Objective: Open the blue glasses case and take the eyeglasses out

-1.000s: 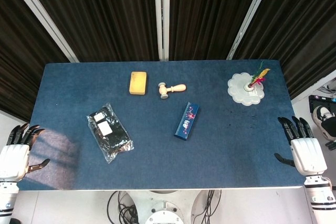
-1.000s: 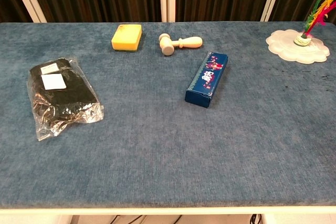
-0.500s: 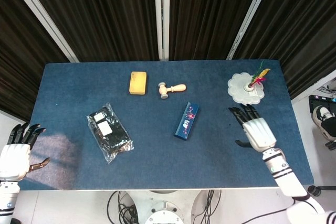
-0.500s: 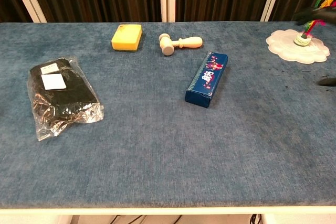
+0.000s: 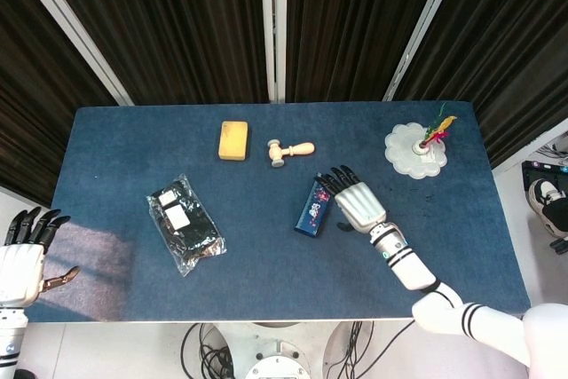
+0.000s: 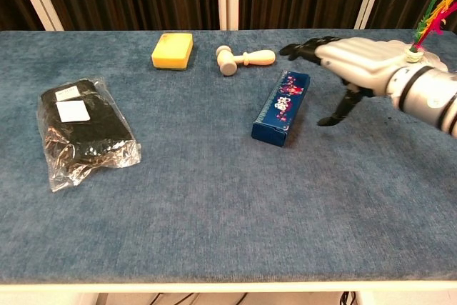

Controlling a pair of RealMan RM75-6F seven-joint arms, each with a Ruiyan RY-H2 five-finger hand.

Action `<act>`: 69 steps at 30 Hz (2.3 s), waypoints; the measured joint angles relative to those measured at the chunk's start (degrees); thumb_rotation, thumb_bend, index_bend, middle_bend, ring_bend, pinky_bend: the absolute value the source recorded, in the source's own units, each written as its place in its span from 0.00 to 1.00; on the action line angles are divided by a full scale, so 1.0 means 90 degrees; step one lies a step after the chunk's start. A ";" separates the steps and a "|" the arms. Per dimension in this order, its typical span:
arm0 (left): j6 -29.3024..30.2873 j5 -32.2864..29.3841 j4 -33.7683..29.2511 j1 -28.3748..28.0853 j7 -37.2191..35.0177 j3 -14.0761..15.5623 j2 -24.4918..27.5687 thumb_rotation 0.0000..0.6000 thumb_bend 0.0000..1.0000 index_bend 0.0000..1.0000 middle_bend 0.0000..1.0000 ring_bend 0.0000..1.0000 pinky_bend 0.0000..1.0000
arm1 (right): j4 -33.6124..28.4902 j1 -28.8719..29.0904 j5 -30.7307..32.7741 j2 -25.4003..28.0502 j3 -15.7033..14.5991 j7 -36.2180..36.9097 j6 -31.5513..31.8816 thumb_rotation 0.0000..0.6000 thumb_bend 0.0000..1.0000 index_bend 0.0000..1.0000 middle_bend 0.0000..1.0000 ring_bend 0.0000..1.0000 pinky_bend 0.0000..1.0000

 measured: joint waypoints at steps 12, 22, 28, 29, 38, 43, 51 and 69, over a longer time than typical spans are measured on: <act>-0.0025 0.0026 0.0093 -0.0011 -0.0120 0.0002 0.0021 1.00 0.07 0.21 0.12 0.02 0.00 | 0.0526 0.0946 -0.0033 -0.1197 0.0175 -0.0108 -0.0235 1.00 0.03 0.00 0.13 0.00 0.00; -0.0118 0.0043 0.0097 -0.0076 -0.0114 0.0002 0.0026 1.00 0.07 0.21 0.12 0.02 0.00 | -0.0486 0.0896 0.0420 -0.0239 0.0172 -0.0280 -0.0600 1.00 0.21 0.09 0.25 0.00 0.00; -0.0168 0.0069 0.0012 -0.0143 -0.0019 -0.0019 0.0026 1.00 0.07 0.21 0.12 0.02 0.00 | -0.0993 0.0909 0.0978 0.0593 0.0128 -0.0464 -0.1182 1.00 0.24 0.15 0.27 0.00 0.00; -0.0174 0.0067 -0.0006 -0.0148 0.0001 -0.0021 0.0030 1.00 0.07 0.21 0.12 0.02 0.00 | -0.1004 0.0935 0.1024 0.0628 0.0110 -0.0491 -0.1246 1.00 0.24 0.15 0.27 0.00 0.00; -0.0202 0.0020 -0.0159 -0.0166 0.0150 -0.0032 0.0084 1.00 0.07 0.21 0.12 0.02 0.00 | -0.0829 0.1053 0.1032 0.0647 -0.0089 -0.0429 -0.1318 1.00 0.30 0.17 0.29 0.00 0.00; -0.0207 -0.0009 -0.0175 -0.0168 0.0166 -0.0038 0.0095 1.00 0.07 0.21 0.12 0.02 0.00 | -0.0711 0.1126 0.0997 0.0612 -0.0121 -0.0365 -0.1269 1.00 0.32 0.18 0.29 0.00 0.00; -0.0223 -0.0040 -0.0155 -0.0172 0.0137 -0.0039 0.0095 1.00 0.07 0.21 0.12 0.02 0.00 | -0.0614 0.1209 0.1013 0.0579 -0.0190 -0.0402 -0.1252 1.00 0.31 0.18 0.29 0.00 0.00; -0.0195 -0.0041 -0.0128 -0.0158 0.0095 -0.0031 0.0089 1.00 0.07 0.21 0.12 0.02 0.00 | -0.0236 0.1266 0.0944 0.0375 -0.0321 -0.0409 -0.1078 1.00 0.32 0.20 0.30 0.01 0.00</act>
